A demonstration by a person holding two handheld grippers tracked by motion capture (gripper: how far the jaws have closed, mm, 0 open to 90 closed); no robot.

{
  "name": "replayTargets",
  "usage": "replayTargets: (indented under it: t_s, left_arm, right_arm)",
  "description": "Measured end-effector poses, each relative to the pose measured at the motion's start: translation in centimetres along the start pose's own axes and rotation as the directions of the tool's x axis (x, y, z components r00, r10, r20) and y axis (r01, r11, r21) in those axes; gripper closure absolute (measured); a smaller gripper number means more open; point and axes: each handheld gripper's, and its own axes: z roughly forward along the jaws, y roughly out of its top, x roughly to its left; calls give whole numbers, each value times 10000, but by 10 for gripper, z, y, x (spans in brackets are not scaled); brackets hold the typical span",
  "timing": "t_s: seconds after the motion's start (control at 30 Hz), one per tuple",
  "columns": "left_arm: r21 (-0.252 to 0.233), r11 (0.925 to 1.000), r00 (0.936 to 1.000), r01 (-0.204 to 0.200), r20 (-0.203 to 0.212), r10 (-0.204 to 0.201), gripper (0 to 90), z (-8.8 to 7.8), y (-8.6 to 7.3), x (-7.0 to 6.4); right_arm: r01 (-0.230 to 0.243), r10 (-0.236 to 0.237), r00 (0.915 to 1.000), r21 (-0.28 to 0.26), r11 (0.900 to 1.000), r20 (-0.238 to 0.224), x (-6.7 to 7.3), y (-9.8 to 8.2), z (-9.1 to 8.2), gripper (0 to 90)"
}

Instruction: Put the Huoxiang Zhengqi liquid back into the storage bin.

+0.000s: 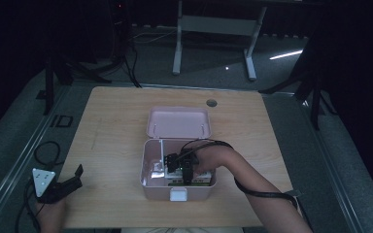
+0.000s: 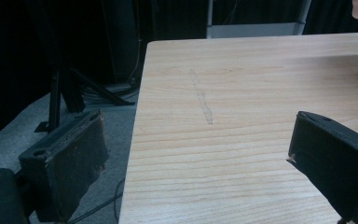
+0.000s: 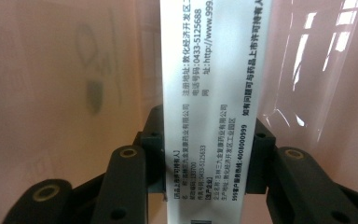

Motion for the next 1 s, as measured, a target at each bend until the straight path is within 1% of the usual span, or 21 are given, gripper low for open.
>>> replayTargets:
  t_s: [0.13,0.23,0.27,0.3,0.37,0.4,0.53,0.57,0.6,0.63,0.67,0.7,0.73,0.77,0.8,0.83,0.9,0.93,0.97,1.0]
  left_arm:
    - [8,10000,10000,6,11,-6,45,0,0,0]
    - [17,10000,10000,15,15,-15,45,0,0,0]
    - [15,10000,10000,17,17,-17,45,0,0,0]
    - [19,10000,10000,17,20,-17,45,0,0,0]
    - [16,10000,10000,15,19,-15,45,0,0,0]
    - [19,10000,10000,9,19,-10,45,0,0,0]
    - [12,10000,10000,10,10,-10,45,0,0,0]
    - [9,10000,10000,17,13,-17,45,0,0,0]
    - [11,10000,10000,19,17,-19,45,0,0,0]
    - [17,10000,10000,2,17,-2,45,0,0,0]
    - [16,10000,10000,-4,15,4,45,0,0,0]
    - [15,10000,10000,-6,12,6,45,0,0,0]
    - [3,10000,10000,-6,-2,6,45,0,0,0]
    - [8,10000,10000,8,2,-8,45,0,0,0]
    - [12,10000,10000,22,11,-22,45,0,0,0]
    - [14,10000,10000,44,11,-44,45,0,0,0]
    - [15,10000,10000,31,18,-31,45,0,0,0]
    - [14,10000,10000,27,13,-27,45,0,0,0]
    - [6,10000,10000,20,12,-20,45,0,0,0]
    - [3,10000,10000,23,4,-23,45,0,0,0]
  right_arm:
    - [98,-98,9999,54,9999,-64,1,1,0,590]
    - [104,-103,9999,57,9999,-83,2,0,-4,520]
    - [-4,4,10000,-33,10000,-11,2,0,-7,493]
    - [-178,179,9998,-157,9997,15,1,0,-11,486]
    - [-371,375,9993,-480,9982,88,-1,-2,-20,457]
    - [-393,397,9992,-623,9973,55,0,-3,-24,439]
    - [-203,238,9991,-943,9953,361,0,-9,-40,374]
    - [-235,283,9987,-1091,9938,432,0,-11,-43,366]
    - [-294,349,9984,-1217,9921,434,-1,-13,-46,335]
    - [-273,349,9980,-1380,9901,534,-1,-15,-50,302]
    - [-304,394,9976,-1505,9881,575,-2,-17,-52,295]
    - [-378,468,9975,-1612,9862,526,-2,-19,-54,256]
    - [-345,442,9976,-1708,9847,529,-2,-21,-56,187]
    - [-235,349,9979,-1950,9805,553,-2,-23,-58,167]
    - [-338,439,9981,-2114,9768,432,-2,-26,-61,168]
    - [-352,447,9983,-2216,9745,382,-3,-28,-63,144]
    - [-436,586,9969,-2544,9661,516,-4,-34,-69,139]
    - [-576,732,9961,-2636,9629,498,-6,-37,-71,137]
    - [-544,743,9954,-2792,9587,612,-6,-40,-74,137]
    - [-497,773,9936,-2948,9543,828,-6,-45,-76,139]
